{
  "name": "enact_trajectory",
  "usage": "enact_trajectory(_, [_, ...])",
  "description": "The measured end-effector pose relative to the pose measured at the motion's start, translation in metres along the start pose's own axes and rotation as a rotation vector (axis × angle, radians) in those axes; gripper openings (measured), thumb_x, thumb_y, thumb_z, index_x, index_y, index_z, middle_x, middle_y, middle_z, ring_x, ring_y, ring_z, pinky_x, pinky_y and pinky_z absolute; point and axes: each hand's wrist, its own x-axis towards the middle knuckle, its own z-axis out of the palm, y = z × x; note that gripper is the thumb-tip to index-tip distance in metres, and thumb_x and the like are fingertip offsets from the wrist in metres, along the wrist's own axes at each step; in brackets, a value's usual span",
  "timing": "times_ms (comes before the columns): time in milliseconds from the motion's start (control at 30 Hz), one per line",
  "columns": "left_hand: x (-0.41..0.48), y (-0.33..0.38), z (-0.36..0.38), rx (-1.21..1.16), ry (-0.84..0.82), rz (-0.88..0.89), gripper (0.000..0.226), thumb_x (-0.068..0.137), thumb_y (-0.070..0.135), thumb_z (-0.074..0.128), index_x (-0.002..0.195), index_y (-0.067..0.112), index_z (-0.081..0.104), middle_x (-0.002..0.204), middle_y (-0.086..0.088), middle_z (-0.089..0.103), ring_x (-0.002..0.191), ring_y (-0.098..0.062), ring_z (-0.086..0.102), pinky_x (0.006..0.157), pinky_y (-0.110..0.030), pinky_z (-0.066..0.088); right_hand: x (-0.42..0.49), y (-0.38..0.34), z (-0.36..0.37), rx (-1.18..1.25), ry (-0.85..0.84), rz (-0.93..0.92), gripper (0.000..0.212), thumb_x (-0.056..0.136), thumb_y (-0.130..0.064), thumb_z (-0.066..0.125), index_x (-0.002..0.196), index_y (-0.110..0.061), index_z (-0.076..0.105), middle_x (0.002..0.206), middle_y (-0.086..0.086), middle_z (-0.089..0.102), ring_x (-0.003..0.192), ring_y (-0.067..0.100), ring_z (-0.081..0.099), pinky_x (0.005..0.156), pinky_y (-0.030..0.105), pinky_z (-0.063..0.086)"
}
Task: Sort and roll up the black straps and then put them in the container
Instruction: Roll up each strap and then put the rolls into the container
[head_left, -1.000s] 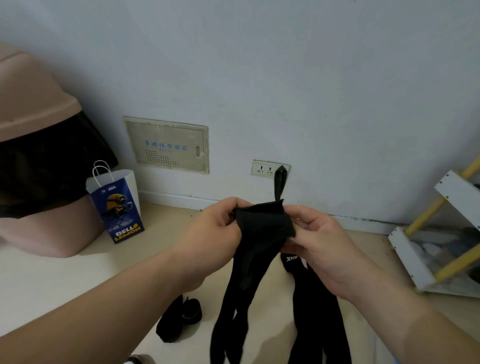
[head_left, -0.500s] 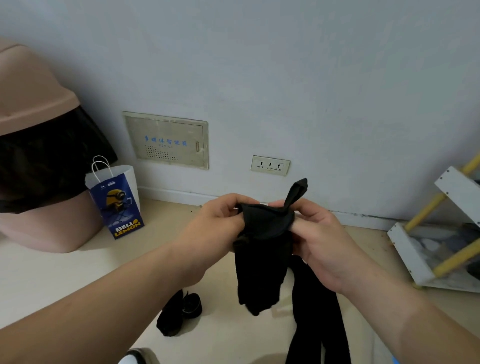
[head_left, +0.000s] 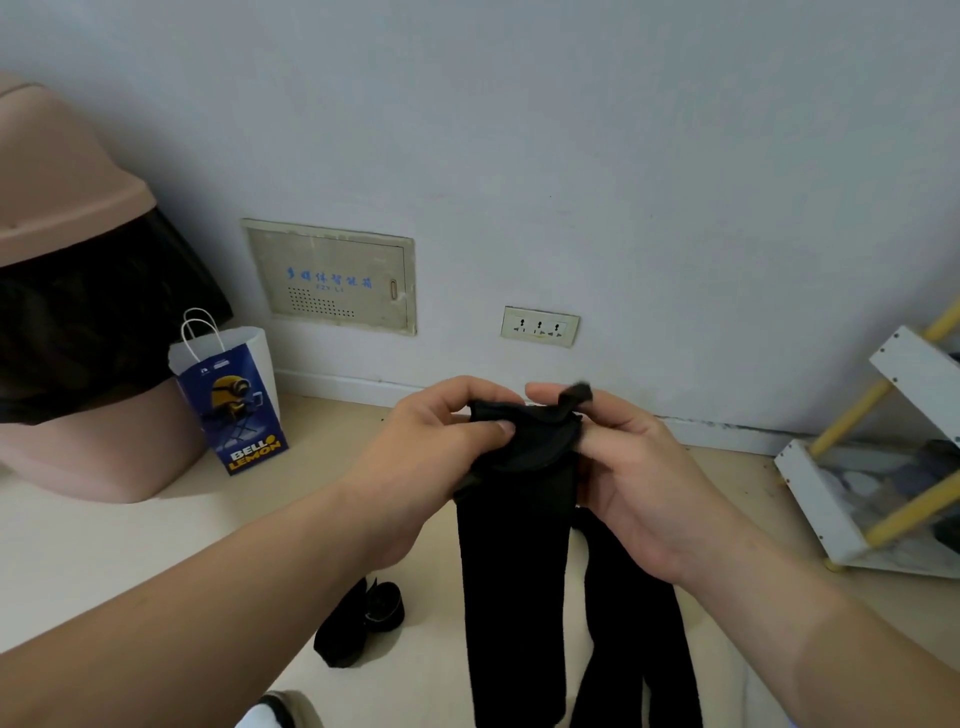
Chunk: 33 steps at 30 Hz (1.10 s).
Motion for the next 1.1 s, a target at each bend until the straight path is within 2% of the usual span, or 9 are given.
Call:
enact_trajectory(67, [0.001,0.0,0.002,-0.008,0.024,0.009,0.023,0.098,-0.004,0.063,0.102,0.015,0.076,0.097,-0.015,0.08,0.081,-0.024,0.071,0.072,-0.032,0.053,-0.001,-0.005,-0.003,0.022,-0.049,0.045,0.041,0.098,-0.01,0.047,0.101,-0.024,0.086,0.109,0.013,0.078,0.09,0.026,0.071,0.079,0.042,0.054])
enact_trajectory(200, [0.002,-0.003,0.002,0.02,0.063,0.038,0.028,0.097,-0.006,0.065,0.093,0.019,0.077,0.102,-0.019,0.078,0.087,-0.028,0.07,0.081,-0.04,0.05,-0.002,-0.007,-0.005,-0.031,-0.079,0.052,0.036,0.088,-0.045,0.057,0.097,-0.022,0.084,0.104,0.009,0.073,0.089,0.025,0.069,0.075,0.04,0.055])
enact_trajectory(367, [0.0,-0.002,0.002,0.022,0.042,0.056,0.025,0.097,-0.006,0.063,0.101,0.015,0.076,0.1,-0.016,0.079,0.078,-0.02,0.071,0.064,-0.024,0.055,-0.002,-0.002,-0.007,-0.09,-0.04,-0.017,0.016,0.092,-0.018,0.07,0.101,-0.022,0.082,0.096,0.007,0.074,0.081,0.018,0.071,0.063,0.028,0.056])
enact_trajectory(500, [-0.001,-0.003,0.001,0.005,0.001,0.056,0.022,0.1,-0.002,0.061,0.105,0.014,0.075,0.104,-0.019,0.078,0.084,-0.023,0.073,0.069,-0.029,0.056,0.0,0.004,-0.009,-0.106,-0.055,-0.018,0.035,0.087,-0.024,0.076,0.122,-0.022,0.076,0.11,0.01,0.079,0.096,0.025,0.075,0.082,0.041,0.06])
enact_trajectory(600, [-0.002,-0.005,0.004,-0.004,-0.023,0.074,0.022,0.1,-0.003,0.061,0.105,0.013,0.075,0.1,-0.015,0.079,0.088,-0.024,0.073,0.08,-0.036,0.058,0.0,0.007,-0.006,-0.127,-0.034,-0.017,0.018,0.1,-0.011,0.068,0.113,-0.018,0.079,0.107,0.01,0.08,0.096,0.025,0.075,0.084,0.043,0.058])
enact_trajectory(733, [-0.002,-0.007,0.007,0.06,-0.006,0.091,0.027,0.1,-0.003,0.06,0.101,0.019,0.076,0.096,-0.011,0.079,0.087,-0.023,0.073,0.087,-0.039,0.058,0.004,0.012,-0.004,-0.176,0.067,-0.044,0.022,0.1,-0.002,0.067,0.099,-0.021,0.078,0.089,0.006,0.077,0.086,0.025,0.069,0.075,0.039,0.053])
enact_trajectory(867, [-0.004,-0.004,0.007,0.142,-0.064,0.058,0.022,0.094,0.01,0.073,0.11,0.025,0.072,0.096,-0.002,0.079,0.086,-0.019,0.075,0.078,-0.032,0.058,0.006,0.015,-0.004,-0.184,0.116,-0.066,0.021,0.099,-0.001,0.067,0.104,-0.018,0.08,0.092,0.008,0.08,0.083,0.023,0.072,0.075,0.038,0.054])
enact_trajectory(1000, [-0.009,-0.004,0.006,0.35,-0.106,0.145,0.034,0.089,0.026,0.082,0.115,0.036,0.063,0.092,0.011,0.076,0.073,-0.004,0.071,0.059,-0.017,0.051,0.008,0.016,-0.005,-0.178,0.159,-0.089,0.023,0.1,-0.002,0.068,0.104,-0.019,0.082,0.1,0.012,0.081,0.092,0.031,0.077,0.085,0.05,0.06])
enact_trajectory(1100, [-0.007,-0.005,0.005,0.285,-0.057,0.147,0.028,0.09,0.024,0.082,0.11,0.036,0.066,0.091,0.008,0.077,0.076,-0.009,0.074,0.062,-0.024,0.055,0.008,0.015,-0.002,-0.156,0.142,-0.091,0.025,0.099,0.0,0.068,0.1,-0.019,0.084,0.1,0.013,0.082,0.089,0.027,0.077,0.081,0.045,0.059])
